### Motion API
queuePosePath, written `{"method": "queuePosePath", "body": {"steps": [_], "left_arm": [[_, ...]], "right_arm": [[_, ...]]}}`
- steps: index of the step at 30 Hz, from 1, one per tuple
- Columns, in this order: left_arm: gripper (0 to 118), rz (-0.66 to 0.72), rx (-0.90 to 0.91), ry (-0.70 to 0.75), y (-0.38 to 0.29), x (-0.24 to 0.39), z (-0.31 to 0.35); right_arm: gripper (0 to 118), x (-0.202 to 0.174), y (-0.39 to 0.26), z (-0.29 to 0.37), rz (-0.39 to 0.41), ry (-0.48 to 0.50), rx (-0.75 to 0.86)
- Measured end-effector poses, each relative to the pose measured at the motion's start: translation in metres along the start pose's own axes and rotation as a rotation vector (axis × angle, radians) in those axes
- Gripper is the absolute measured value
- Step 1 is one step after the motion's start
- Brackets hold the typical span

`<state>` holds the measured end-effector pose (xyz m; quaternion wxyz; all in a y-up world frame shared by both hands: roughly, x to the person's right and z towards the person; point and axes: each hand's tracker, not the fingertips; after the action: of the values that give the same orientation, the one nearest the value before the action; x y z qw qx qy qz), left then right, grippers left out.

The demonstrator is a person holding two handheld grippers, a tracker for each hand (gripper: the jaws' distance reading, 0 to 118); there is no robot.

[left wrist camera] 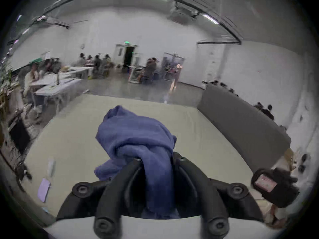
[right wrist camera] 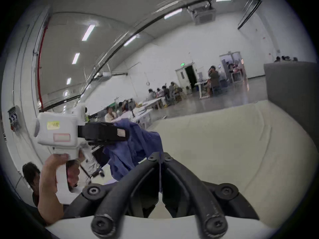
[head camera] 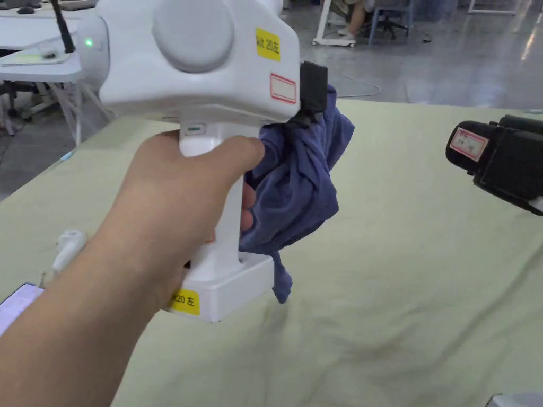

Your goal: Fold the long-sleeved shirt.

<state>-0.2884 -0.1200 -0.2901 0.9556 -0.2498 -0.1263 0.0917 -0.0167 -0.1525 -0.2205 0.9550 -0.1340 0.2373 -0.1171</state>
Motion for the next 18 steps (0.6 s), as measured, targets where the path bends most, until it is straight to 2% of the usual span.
{"method": "queuePosePath", "body": {"steps": [4,10,13,16,17,18], "left_arm": [[16,-0.004,-0.211,-0.067,-0.058,0.039,-0.091],[16,0.045,-0.648,-0.04,-0.216,0.058,-0.242],[16,0.085,-0.802,0.008,-0.28,0.058,-0.281],[16,0.057,-0.705,-0.008,-0.272,0.063,-0.278],[16,0.07,-0.726,-0.01,-0.264,0.063,-0.28],[18,0.14,-0.736,-0.048,-0.254,0.057,-0.278]], "right_arm": [[0,0.03,-0.003,0.026,0.047,-0.147,-0.001],[0,0.078,-0.034,0.048,0.012,-0.278,-0.096],[0,0.095,-0.05,0.056,-0.004,-0.315,-0.149],[0,0.106,-0.059,0.057,-0.028,-0.317,-0.183],[0,0.107,-0.06,0.056,-0.032,-0.314,-0.186],[0,0.107,-0.06,0.055,-0.036,-0.31,-0.187]]}}
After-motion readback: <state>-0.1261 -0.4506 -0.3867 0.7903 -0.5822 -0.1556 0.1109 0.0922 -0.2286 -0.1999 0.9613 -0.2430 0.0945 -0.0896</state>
